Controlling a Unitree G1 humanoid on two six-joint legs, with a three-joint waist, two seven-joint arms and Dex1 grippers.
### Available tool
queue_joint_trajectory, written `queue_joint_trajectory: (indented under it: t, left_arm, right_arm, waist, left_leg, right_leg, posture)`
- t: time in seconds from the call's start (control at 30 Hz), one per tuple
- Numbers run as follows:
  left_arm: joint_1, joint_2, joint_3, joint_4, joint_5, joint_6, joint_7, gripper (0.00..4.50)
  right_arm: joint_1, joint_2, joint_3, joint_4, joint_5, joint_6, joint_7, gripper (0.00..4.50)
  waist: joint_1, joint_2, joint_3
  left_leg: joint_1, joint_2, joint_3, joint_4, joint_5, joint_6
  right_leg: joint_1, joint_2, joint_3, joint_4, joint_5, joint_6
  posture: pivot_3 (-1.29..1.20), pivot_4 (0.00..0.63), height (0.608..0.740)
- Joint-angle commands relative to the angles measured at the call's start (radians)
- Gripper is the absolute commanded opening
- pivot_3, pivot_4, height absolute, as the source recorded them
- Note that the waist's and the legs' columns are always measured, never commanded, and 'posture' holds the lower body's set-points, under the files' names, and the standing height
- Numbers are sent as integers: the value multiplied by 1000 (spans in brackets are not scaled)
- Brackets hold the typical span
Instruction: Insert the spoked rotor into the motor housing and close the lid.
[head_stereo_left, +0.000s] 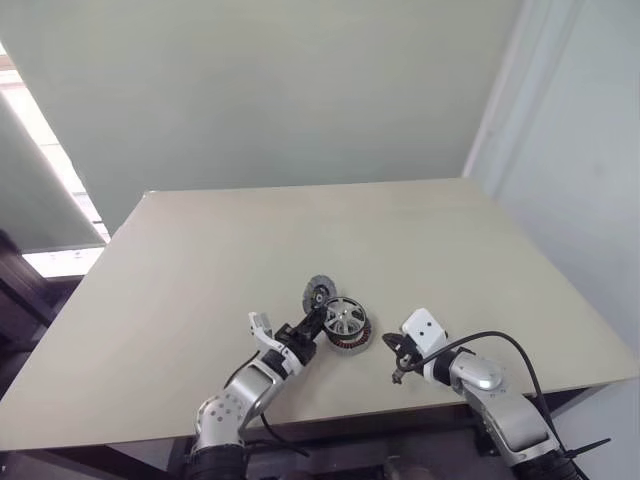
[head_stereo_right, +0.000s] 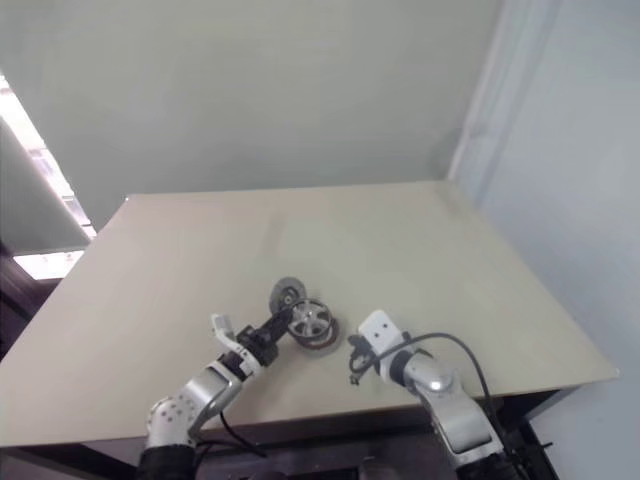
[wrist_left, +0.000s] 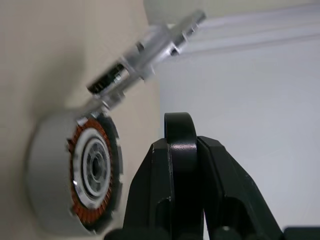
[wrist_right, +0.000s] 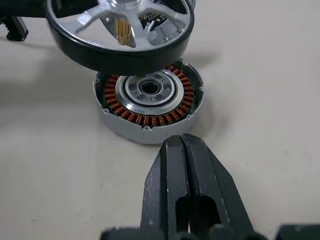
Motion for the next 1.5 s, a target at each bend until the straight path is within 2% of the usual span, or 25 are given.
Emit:
queue_joint_trajectory:
  t: [0.03, 1.07, 1.3, 1.47, 1.5]
  left_arm:
    - [-36, -13, 8, 11, 38, -19, -23, 361]
    - [-123, -83, 22, 155, 312, -71, -65, 361]
    - [-123, -80, 20, 107, 327, -39, -51, 2740]
    - [-117, -66, 1, -7, 345, 8, 19, 4483]
    - [-118, -59, -13, -34, 360, 22, 40, 4483]
  right_arm:
    - [-12, 4, -2, -45, 2, -7, -7, 0]
    - [1, 4, 3, -68, 2, 3, -25, 0]
    - [2, 4, 5, -65, 1, 0, -27, 0]
    - [-2, 5, 2, -58, 1, -4, -28, 0]
    - [-3, 5, 1, -57, 2, -5, -28, 0]
  waist:
    - [0, 0, 0]
    - [0, 0, 0]
    - [0, 0, 0]
    - [0, 0, 0]
    - [0, 0, 0]
  left_leg:
    - [0, 0, 0, 0, 0, 0]
    - [0, 0, -1, 1, 0, 0]
    - [2, -1, -1, 2, 0, 0]
    - [4, -1, -1, 3, 0, 0]
    - [4, 0, -1, 2, 0, 0]
  right_leg:
    - [0, 0, 0, 0, 0, 0]
    - [1, 0, 0, 0, 0, 0]
    - [4, 0, -1, 0, 0, 0]
    - [6, 0, -1, 0, 0, 0]
    - [6, 0, -1, 0, 0, 0]
  posture:
    - [0, 0, 740]
    - [0, 0, 740]
    - [0, 0, 740]
    - [0, 0, 740]
    - [0, 0, 740]
